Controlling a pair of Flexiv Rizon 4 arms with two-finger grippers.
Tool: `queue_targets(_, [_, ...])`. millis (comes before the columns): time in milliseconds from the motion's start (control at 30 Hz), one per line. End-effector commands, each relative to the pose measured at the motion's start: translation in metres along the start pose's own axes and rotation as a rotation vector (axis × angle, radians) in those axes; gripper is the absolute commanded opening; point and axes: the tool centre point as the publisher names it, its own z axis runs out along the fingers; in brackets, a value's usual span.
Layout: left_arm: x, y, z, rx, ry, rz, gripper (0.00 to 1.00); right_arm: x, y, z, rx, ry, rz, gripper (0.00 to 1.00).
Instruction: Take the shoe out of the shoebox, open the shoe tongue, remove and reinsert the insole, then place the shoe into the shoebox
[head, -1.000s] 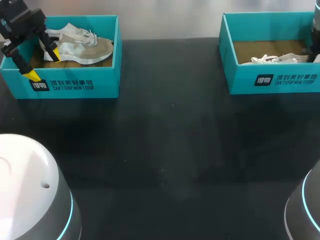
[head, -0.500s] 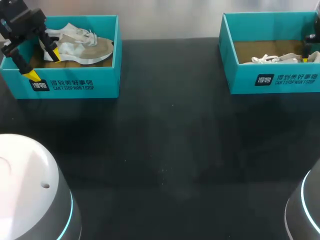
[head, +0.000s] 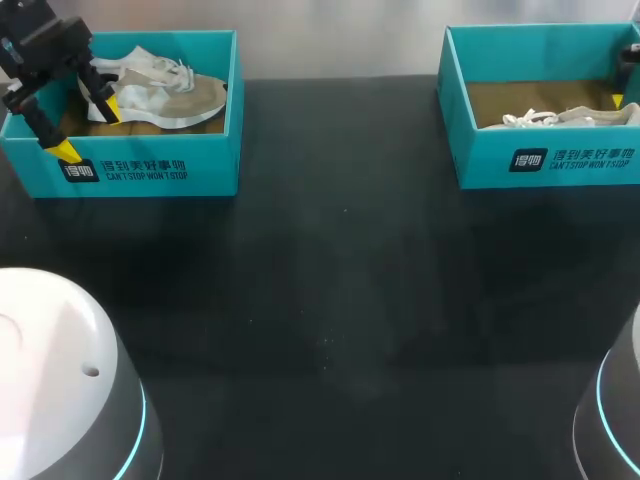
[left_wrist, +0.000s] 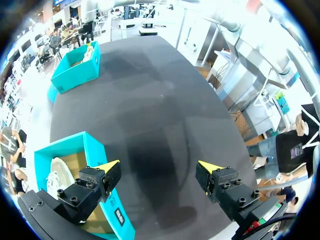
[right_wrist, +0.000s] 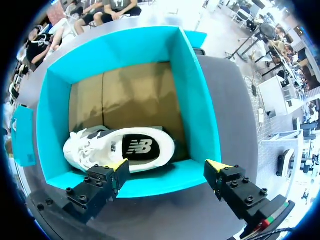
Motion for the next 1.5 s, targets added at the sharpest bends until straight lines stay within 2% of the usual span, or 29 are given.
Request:
queue_targets(33, [0.000,0.001,-0.001,-0.002,0.002,0.001,1.00,0.003,-0.011,-0.024,0.003,-0.003,0.005,1.00])
queue_targets(333, [0.000,0.001,-0.001,-0.002,0.002,0.001,1.00,0.014,-0.034,-0.068,0.018,0.035,0.000,1.00])
queue_targets(667, [0.000,0.001,-0.001,-0.002,0.002,0.001,1.00,0.026,-0.065,-0.099,0.026,0.044,0.000,1.00])
queue_targets(833, [0.000,0.001,-0.001,-0.002,0.002,0.001,1.00,0.029,-0.071,-0.105,0.023,0.051,0.005,1.00])
queue_targets(1367, [0.000,0.001,-0.001,-0.002,0.002,0.001,1.00,0.030,-0.071,-0.105,0.025,0.048,0.010,1.00])
queue_targets(1500, [-0.009,0.007,-0.010,-0.029,-0.010,0.016,1.00,0.030,-0.071,-0.105,0.025,0.048,0.010,1.00])
